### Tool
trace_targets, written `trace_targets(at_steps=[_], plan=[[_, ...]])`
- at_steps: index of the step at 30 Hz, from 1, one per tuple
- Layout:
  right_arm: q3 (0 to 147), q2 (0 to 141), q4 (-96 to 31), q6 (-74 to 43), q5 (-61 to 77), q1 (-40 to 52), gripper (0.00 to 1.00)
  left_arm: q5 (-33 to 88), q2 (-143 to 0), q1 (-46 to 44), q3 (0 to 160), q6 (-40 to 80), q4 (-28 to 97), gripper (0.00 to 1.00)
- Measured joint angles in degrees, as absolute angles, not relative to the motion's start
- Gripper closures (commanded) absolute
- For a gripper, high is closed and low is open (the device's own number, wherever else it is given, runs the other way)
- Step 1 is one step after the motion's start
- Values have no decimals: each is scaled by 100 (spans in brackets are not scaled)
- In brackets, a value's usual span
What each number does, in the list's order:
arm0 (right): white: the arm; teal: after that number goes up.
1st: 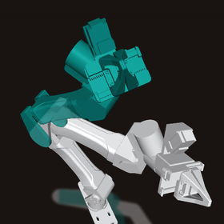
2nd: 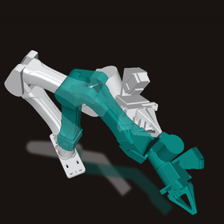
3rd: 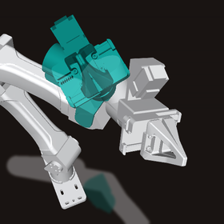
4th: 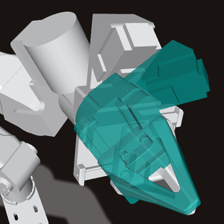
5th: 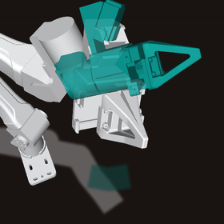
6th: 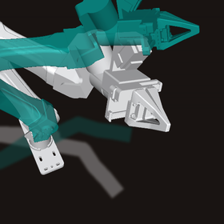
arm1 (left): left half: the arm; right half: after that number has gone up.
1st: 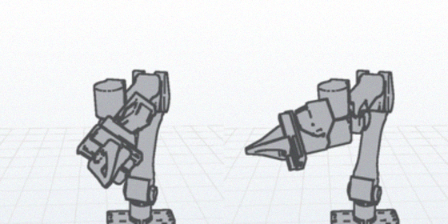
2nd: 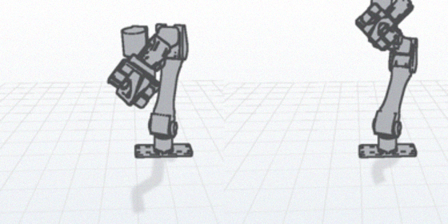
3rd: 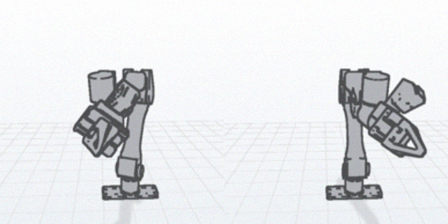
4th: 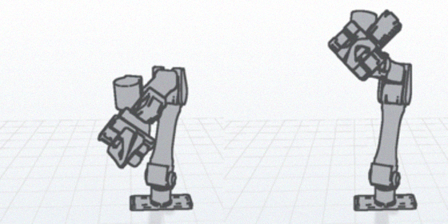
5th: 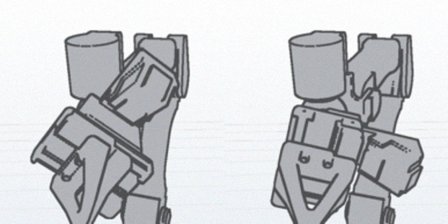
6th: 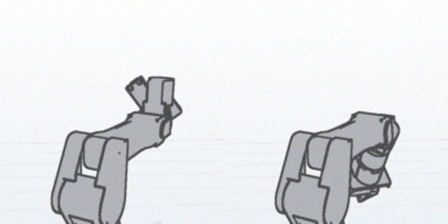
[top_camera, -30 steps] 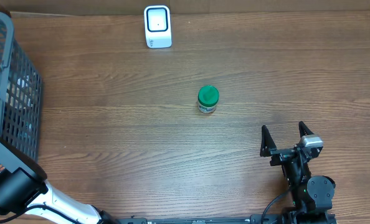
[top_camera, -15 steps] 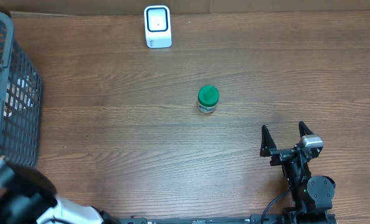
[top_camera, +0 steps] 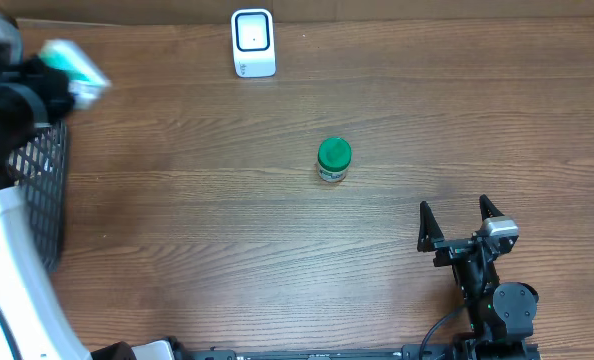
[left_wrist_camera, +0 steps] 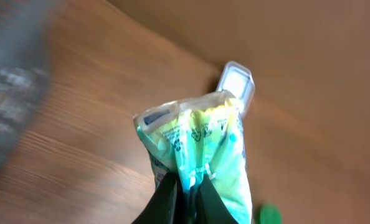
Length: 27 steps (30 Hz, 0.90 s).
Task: Scan the item barcode
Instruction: 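Carry wipes packet with left gripper to scanner front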
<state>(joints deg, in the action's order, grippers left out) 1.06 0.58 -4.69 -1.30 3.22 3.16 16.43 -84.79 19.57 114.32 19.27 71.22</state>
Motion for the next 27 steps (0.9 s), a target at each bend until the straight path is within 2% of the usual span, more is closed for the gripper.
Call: trace_targets(at_steps=[2, 9, 17, 27], plan=[[106, 58, -467, -130, 322, 316, 0, 1518, -8611, 1009, 11238, 1769, 7286, 96], [106, 58, -469, -132, 325, 316, 0, 1066, -9312, -722, 10012, 1584, 7142, 96], [106, 58, -471, -132, 322, 314, 0, 961, -10438, -1772, 8934, 1634, 6287, 95], [106, 58, -469, -134, 322, 316, 0, 930, -11371, -2482, 8860, 1896, 5839, 96]])
